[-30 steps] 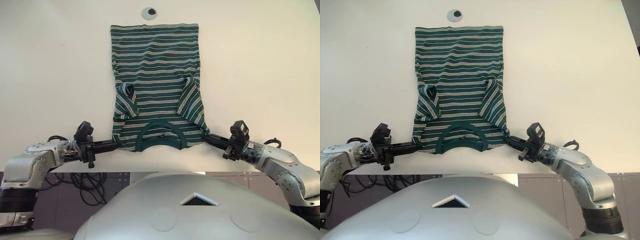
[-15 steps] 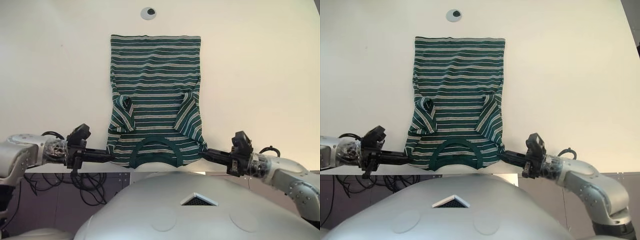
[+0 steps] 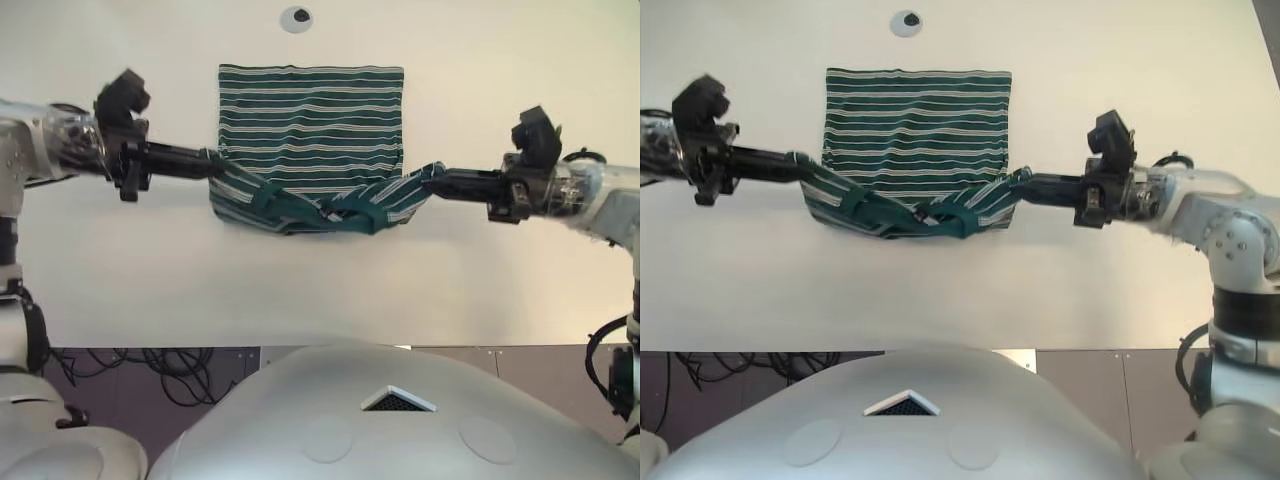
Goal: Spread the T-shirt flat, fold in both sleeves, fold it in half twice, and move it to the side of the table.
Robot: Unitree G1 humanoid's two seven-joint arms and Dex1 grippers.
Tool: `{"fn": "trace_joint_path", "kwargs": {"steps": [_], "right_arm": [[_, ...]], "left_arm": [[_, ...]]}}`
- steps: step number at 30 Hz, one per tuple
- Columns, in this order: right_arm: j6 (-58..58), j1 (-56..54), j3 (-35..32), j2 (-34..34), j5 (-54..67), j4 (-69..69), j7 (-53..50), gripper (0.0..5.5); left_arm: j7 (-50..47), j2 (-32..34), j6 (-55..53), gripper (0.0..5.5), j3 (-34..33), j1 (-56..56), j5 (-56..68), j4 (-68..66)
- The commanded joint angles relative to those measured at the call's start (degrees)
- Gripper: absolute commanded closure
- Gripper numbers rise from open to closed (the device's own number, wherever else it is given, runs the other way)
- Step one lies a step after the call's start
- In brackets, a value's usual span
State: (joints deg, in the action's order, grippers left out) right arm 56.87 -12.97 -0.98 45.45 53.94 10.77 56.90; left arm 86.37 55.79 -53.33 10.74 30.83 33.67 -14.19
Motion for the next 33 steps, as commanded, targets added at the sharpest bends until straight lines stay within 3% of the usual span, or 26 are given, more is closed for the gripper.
{"fn": "trace_joint_path", "kwargs": {"steps": [1, 9, 14, 23, 33], "right_arm": [[-2.5, -12.9, 5.0, -2.2, -5.9, -11.2, 5.0, 5.47], [-13.8, -33.0, 13.0, -12.6, -21.0, -43.2, 16.7, 5.47], [-22.2, -39.6, 10.8, -17.9, -27.0, -58.5, 16.2, 5.47], [-38.6, -46.0, 6.1, -25.5, -36.1, -78.3, 7.5, 5.47], [-45.0, -44.9, 0.5, -29.3, -41.2, -84.8, -2.0, 5.47]], "left_arm": [[0.6, -5.9, 7.3, 5.50, 3.3, 10.8, -7.3, -14.4], [-0.4, -12.4, 22.0, 5.50, 1.1, 22.4, -17.3, -42.1], [-6.4, -16.9, 29.5, 5.50, -2.0, 28.3, -20.9, -52.5], [-19.9, -23.8, 36.8, 5.50, -5.8, 30.3, -26.4, -60.3], [-31.3, -26.8, 39.9, 5.50, -11.0, 26.1, -29.0, -62.2]]}}
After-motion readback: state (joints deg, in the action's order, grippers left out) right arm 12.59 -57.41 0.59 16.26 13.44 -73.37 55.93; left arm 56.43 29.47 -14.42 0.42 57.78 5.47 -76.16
